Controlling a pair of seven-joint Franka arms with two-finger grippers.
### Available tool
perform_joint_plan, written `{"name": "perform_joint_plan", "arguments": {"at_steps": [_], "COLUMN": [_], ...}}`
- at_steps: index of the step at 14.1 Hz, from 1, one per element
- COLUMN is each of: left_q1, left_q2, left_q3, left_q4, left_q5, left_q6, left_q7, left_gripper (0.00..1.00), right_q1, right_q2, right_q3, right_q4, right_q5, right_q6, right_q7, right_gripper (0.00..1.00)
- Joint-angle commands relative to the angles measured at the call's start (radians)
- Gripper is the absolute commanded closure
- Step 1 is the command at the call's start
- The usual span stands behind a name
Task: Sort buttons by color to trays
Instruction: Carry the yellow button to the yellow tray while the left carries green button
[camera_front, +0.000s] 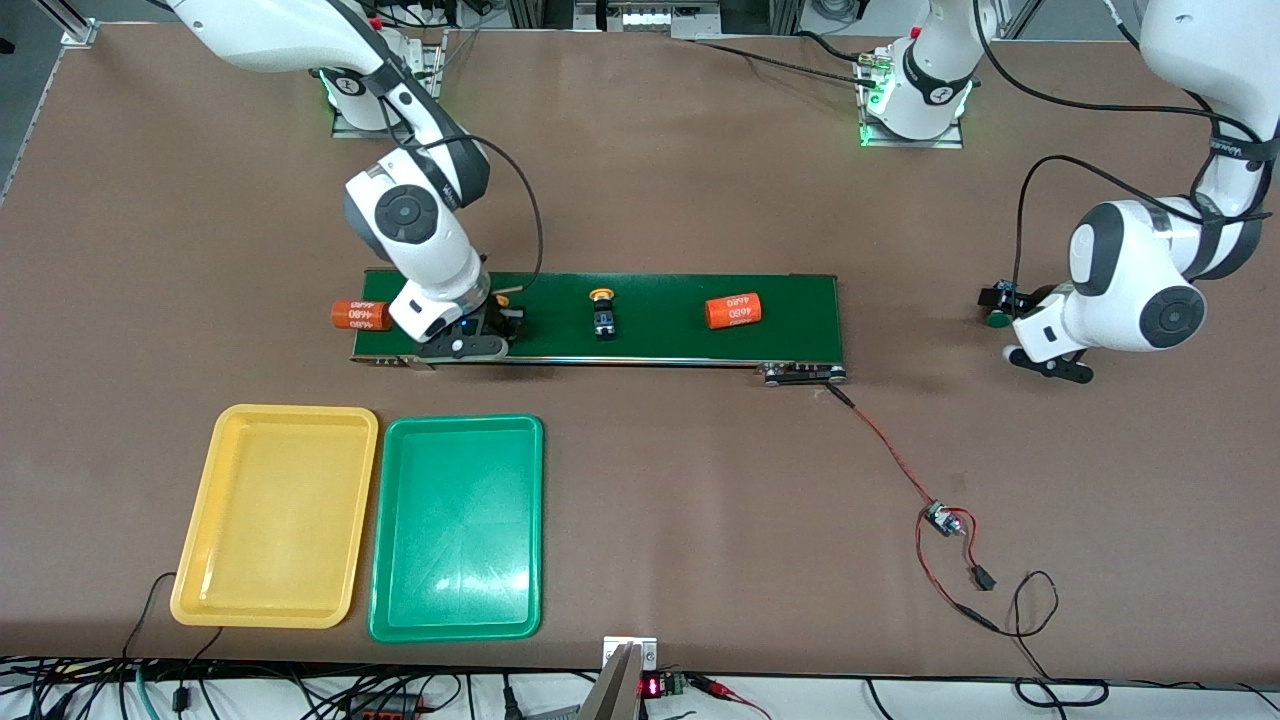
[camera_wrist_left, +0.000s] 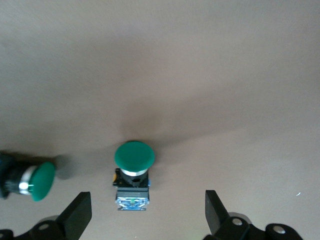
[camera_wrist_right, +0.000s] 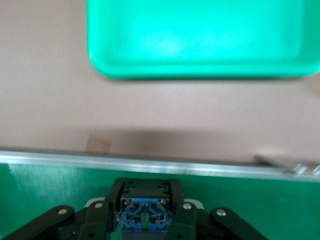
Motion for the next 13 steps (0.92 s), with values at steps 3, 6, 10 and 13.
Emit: {"name": "perform_joint_plan", "arguments": {"at_steps": [3,6,10,13], "left_q1": [-0.002,0.000,0.001,-0.002], "left_q2": [-0.005,0.022,0.016,-0.022], "left_q3": [0.041,0.049,0.058,0.055], "left_q4": [-0.123,-0.165,-0.168,-0.124], "left_q5": [-0.011,-0.011,-0.011,-0.011], "left_q6": [0.138,0.241,0.227,0.123], "left_q7": [0.036,0.101,0.165,0.172], "left_gripper": [0.00,0.00,0.60,0.85], "right_q1": [-0.004,-0.006,-0.012,-0.018], "right_q2": [0.013,0.014,0.020,0.043], "right_q3": [-0.027,-0.097,-0.188,-0.241], "right_q4": [0.232,0.269,0.289,0.298], "right_q5": [0.002,-0.001,-0.004,-0.007], "right_q6": [-0.225,-0.235,-0.226,-0.200], "right_q7": [-0.103,-0.176,-0.276,-0.331], "right_gripper": [0.91,0.90,0.89,0.87]}}
